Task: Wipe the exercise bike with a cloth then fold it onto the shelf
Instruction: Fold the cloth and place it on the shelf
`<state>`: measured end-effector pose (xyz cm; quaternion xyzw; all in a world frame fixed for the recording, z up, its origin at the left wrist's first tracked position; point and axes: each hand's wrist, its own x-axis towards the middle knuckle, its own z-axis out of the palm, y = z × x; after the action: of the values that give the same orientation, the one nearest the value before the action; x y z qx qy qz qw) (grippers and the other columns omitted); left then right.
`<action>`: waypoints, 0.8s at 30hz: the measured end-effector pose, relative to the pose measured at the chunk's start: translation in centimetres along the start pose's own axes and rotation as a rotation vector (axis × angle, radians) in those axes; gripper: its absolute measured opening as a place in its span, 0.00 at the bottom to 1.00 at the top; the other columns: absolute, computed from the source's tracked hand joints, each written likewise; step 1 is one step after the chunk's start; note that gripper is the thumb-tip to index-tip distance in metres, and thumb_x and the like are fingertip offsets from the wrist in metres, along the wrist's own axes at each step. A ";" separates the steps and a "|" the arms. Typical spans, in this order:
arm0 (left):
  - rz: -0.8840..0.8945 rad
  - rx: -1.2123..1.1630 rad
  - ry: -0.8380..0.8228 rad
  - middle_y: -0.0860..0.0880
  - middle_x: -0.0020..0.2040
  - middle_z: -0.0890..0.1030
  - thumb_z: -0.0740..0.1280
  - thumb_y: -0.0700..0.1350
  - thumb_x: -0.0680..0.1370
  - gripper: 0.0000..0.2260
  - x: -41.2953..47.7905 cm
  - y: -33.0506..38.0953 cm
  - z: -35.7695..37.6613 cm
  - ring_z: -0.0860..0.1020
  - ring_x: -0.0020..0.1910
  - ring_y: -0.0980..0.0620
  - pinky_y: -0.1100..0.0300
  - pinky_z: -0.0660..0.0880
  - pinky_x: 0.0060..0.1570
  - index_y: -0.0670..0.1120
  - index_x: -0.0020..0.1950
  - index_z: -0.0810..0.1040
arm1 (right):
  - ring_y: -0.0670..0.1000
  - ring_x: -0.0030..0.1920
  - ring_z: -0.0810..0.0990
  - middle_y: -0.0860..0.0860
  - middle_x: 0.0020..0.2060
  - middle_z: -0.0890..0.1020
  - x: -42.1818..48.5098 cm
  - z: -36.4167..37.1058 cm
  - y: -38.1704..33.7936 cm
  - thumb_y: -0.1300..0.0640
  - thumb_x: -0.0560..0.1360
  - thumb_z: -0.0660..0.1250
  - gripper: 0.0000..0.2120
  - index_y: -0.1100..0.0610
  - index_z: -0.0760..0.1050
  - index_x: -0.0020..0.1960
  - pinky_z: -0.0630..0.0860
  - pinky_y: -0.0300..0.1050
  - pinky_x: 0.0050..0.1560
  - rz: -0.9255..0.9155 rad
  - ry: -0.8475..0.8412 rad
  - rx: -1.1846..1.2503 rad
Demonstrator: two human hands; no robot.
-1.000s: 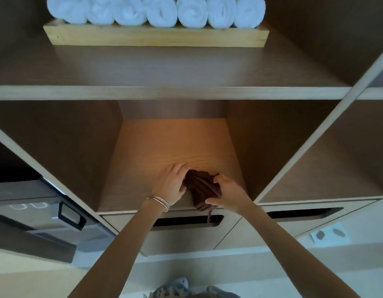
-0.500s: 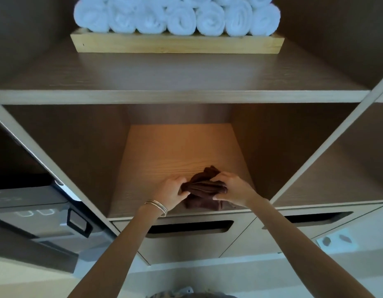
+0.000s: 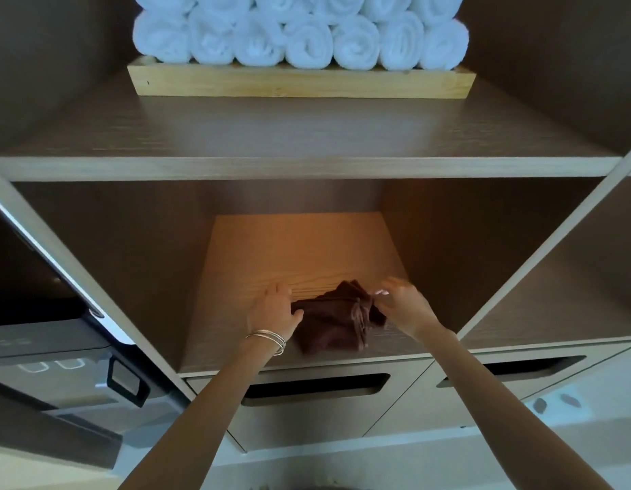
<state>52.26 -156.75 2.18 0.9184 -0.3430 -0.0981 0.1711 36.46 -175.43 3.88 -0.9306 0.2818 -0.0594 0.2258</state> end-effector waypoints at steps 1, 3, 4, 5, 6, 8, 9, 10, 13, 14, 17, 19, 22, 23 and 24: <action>0.077 0.031 0.074 0.47 0.55 0.75 0.68 0.49 0.74 0.13 -0.4 0.3 0.0 0.74 0.56 0.46 0.53 0.76 0.50 0.46 0.55 0.72 | 0.52 0.60 0.75 0.51 0.57 0.78 0.0 -0.1 0.5 0.59 0.75 0.65 0.11 0.52 0.77 0.57 0.74 0.53 0.59 -0.004 -0.032 -0.027; 0.298 0.057 0.157 0.49 0.56 0.73 0.68 0.50 0.74 0.11 -1.3 1.5 0.4 0.72 0.56 0.49 0.59 0.72 0.50 0.49 0.53 0.72 | 0.52 0.66 0.69 0.50 0.62 0.75 -0.1 -0.4 1.1 0.58 0.73 0.69 0.17 0.50 0.75 0.60 0.69 0.54 0.65 -0.037 -0.150 -0.065; 0.409 0.076 0.149 0.50 0.56 0.73 0.67 0.52 0.74 0.11 -1.9 2.1 0.7 0.72 0.56 0.50 0.59 0.70 0.51 0.50 0.54 0.73 | 0.52 0.67 0.67 0.49 0.64 0.74 -0.2 -0.5 1.3 0.57 0.71 0.72 0.20 0.49 0.74 0.62 0.67 0.55 0.66 -0.059 -0.221 -0.076; 0.496 0.104 0.116 0.50 0.57 0.74 0.66 0.55 0.74 0.13 -2.3 2.8 1.3 0.71 0.57 0.50 0.58 0.68 0.54 0.51 0.55 0.73 | 0.52 0.67 0.66 0.48 0.64 0.74 -0.2 -0.4 1.4 0.57 0.70 0.73 0.23 0.50 0.73 0.63 0.65 0.56 0.67 -0.073 -0.276 -0.085; 0.550 0.143 0.070 0.50 0.58 0.74 0.66 0.58 0.73 0.17 -2.7 3.3 1.9 0.71 0.58 0.49 0.55 0.67 0.56 0.51 0.57 0.73 | 0.52 0.66 0.66 0.48 0.64 0.74 -0.1 -0.3 1.4 0.56 0.69 0.74 0.25 0.50 0.73 0.64 0.65 0.56 0.67 -0.080 -0.304 -0.099; 0.574 0.234 -0.005 0.49 0.59 0.72 0.66 0.62 0.71 0.24 -3.1 4.0 3.2 0.69 0.58 0.47 0.52 0.66 0.56 0.50 0.61 0.72 | 0.51 0.62 0.70 0.48 0.61 0.76 0.0 0.1 1.4 0.55 0.70 0.73 0.20 0.50 0.75 0.61 0.69 0.52 0.62 -0.075 -0.270 -0.118; 0.569 0.269 -0.018 0.49 0.59 0.72 0.67 0.61 0.70 0.25 -3.0 4.1 3.6 0.69 0.59 0.46 0.51 0.65 0.56 0.50 0.62 0.71 | 0.49 0.58 0.74 0.48 0.59 0.78 0.1 0.3 1.4 0.55 0.72 0.71 0.16 0.49 0.76 0.58 0.72 0.49 0.58 -0.060 -0.233 -0.112; 0.566 0.288 -0.012 0.48 0.60 0.71 0.67 0.60 0.71 0.24 -2.9 4.1 3.7 0.69 0.59 0.46 0.51 0.65 0.56 0.49 0.63 0.72 | 0.48 0.53 0.76 0.48 0.56 0.80 0.1 0.2 1.4 0.54 0.73 0.70 0.12 0.49 0.77 0.56 0.74 0.46 0.53 -0.039 -0.204 -0.103; 0.546 0.207 0.066 0.50 0.57 0.75 0.65 0.53 0.74 0.15 -2.5 3.7 3.3 0.74 0.56 0.47 0.53 0.64 0.59 0.50 0.59 0.76 | 0.45 0.47 0.78 0.47 0.51 0.82 0.3 -0.1 1.2 0.53 0.74 0.69 0.07 0.47 0.79 0.52 0.77 0.45 0.49 -0.001 -0.194 -0.108; 0.513 0.148 0.097 0.51 0.56 0.77 0.65 0.52 0.74 0.13 -2.4 3.6 2.9 0.75 0.55 0.48 0.54 0.65 0.59 0.51 0.56 0.77 | 0.46 0.47 0.79 0.47 0.51 0.82 0.3 -0.3 1.1 0.54 0.74 0.69 0.08 0.47 0.79 0.53 0.78 0.47 0.50 0.003 -0.208 -0.104; 0.330 -0.023 0.219 0.52 0.49 0.80 0.66 0.53 0.73 0.10 -2.4 2.4 1.1 0.78 0.48 0.48 0.56 0.71 0.49 0.51 0.51 0.77 | 0.49 0.49 0.80 0.48 0.52 0.82 0.5 -0.7 0.9 0.56 0.72 0.72 0.13 0.49 0.78 0.55 0.78 0.51 0.53 0.000 -0.268 -0.082; 0.184 -0.059 0.278 0.51 0.45 0.81 0.66 0.53 0.73 0.10 -2.3 0.9 -0.4 0.78 0.44 0.45 0.56 0.73 0.41 0.49 0.49 0.76 | 0.49 0.51 0.80 0.48 0.53 0.82 0.6 -1.0 0.7 0.56 0.71 0.73 0.14 0.49 0.78 0.56 0.78 0.51 0.54 -0.023 -0.298 -0.063; -0.021 -0.027 0.308 0.47 0.41 0.82 0.68 0.52 0.71 0.11 -2.3 -2.0 -2.2 0.79 0.42 0.41 0.55 0.74 0.42 0.47 0.47 0.77 | 0.46 0.55 0.75 0.46 0.54 0.80 0.8 -1.0 -0.1 0.53 0.71 0.72 0.15 0.48 0.77 0.57 0.73 0.45 0.56 -0.127 -0.244 -0.078; -0.091 -0.027 0.305 0.45 0.41 0.82 0.68 0.52 0.71 0.11 -2.4 -3.0 -2.6 0.80 0.42 0.40 0.54 0.74 0.42 0.46 0.47 0.77 | 0.45 0.57 0.72 0.44 0.55 0.78 0.9 -0.9 -0.6 0.52 0.72 0.72 0.15 0.48 0.76 0.58 0.71 0.43 0.56 -0.163 -0.217 -0.104; -0.154 -0.033 0.299 0.43 0.41 0.82 0.68 0.52 0.70 0.12 -2.6 -3.9 -2.8 0.80 0.43 0.40 0.53 0.75 0.43 0.46 0.47 0.77 | 0.45 0.58 0.71 0.44 0.56 0.77 0.9 -0.8 -1.1 0.51 0.72 0.71 0.15 0.47 0.76 0.58 0.70 0.44 0.57 -0.188 -0.188 -0.117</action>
<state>53.44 -151.62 3.42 0.9433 -0.2408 0.0214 0.2275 37.58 -175.45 5.04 -0.9660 0.1740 0.0239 0.1898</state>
